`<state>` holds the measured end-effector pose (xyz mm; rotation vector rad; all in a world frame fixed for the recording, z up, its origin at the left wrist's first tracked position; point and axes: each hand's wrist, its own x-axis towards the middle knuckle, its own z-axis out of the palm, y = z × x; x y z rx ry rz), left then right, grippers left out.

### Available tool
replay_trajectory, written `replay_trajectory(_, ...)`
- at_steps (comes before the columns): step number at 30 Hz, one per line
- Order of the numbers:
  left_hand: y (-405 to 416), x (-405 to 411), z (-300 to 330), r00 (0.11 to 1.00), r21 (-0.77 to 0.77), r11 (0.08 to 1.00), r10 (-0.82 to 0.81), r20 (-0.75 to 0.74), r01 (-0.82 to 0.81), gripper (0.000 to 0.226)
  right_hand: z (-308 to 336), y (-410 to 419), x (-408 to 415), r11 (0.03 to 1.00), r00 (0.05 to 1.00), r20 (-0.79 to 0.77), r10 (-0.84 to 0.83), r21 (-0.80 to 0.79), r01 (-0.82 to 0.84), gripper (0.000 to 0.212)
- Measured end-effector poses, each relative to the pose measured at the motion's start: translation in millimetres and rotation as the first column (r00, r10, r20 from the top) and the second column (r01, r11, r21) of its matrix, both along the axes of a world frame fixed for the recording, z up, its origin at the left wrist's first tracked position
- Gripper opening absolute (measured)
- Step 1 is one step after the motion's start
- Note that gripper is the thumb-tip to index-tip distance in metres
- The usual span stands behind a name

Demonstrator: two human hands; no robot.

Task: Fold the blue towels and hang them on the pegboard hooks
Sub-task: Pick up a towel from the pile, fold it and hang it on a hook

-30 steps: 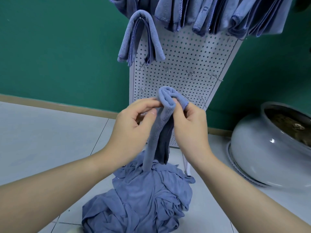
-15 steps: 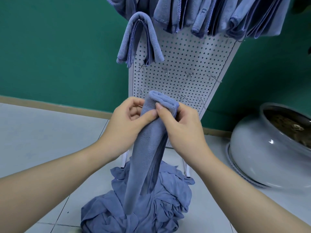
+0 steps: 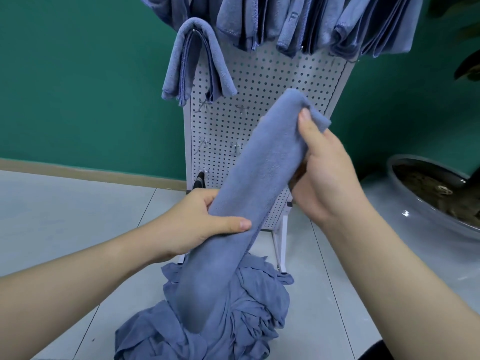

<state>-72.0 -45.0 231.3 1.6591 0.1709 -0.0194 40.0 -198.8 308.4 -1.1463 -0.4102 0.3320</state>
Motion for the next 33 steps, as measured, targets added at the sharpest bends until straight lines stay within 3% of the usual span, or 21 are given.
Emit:
replay_trajectory(5, 9, -7, 5, 0.984, 0.050, 0.988, -0.140, -0.114, 0.147, 0.027, -8, -17, 34, 0.987, 0.966, -0.227, -0.122, 0.071, 0.141, 0.033)
replay_trajectory(11, 17, -13, 4, 0.958, 0.006, 0.972, -0.232, -0.168, 0.237, 0.027, -34, -31, 57, 0.975, 0.894, -0.391, -0.217, -0.035, 0.221, 0.024)
replay_trajectory(17, 24, -18, 4, 0.957, -0.116, 0.968, -0.239, -0.162, 0.222, 0.046, -60, -41, 70, 0.954, 0.890, -0.408, -0.205, -0.288, 0.087, 0.014)
replay_trajectory(24, 24, -19, 10, 0.953, -0.236, 0.962, -0.191, -0.235, 0.135, 0.038, -83, -42, 71, 0.848, 0.938, -0.319, -0.137, -0.528, -0.055, 0.011)
replay_trajectory(30, 21, -12, 8, 0.908, -0.033, 0.999, -0.053, -0.416, 0.044, 0.053, -95, -40, 74, 0.773, 0.961, -0.265, -0.072, -0.624, -0.114, 0.015)
replay_trajectory(33, 21, -12, 7, 0.915, -0.032, 0.998, -0.070, -0.397, 0.063, 0.039, -95, -35, 73, 0.772, 0.962, -0.272, -0.034, -0.618, -0.148, 0.014)
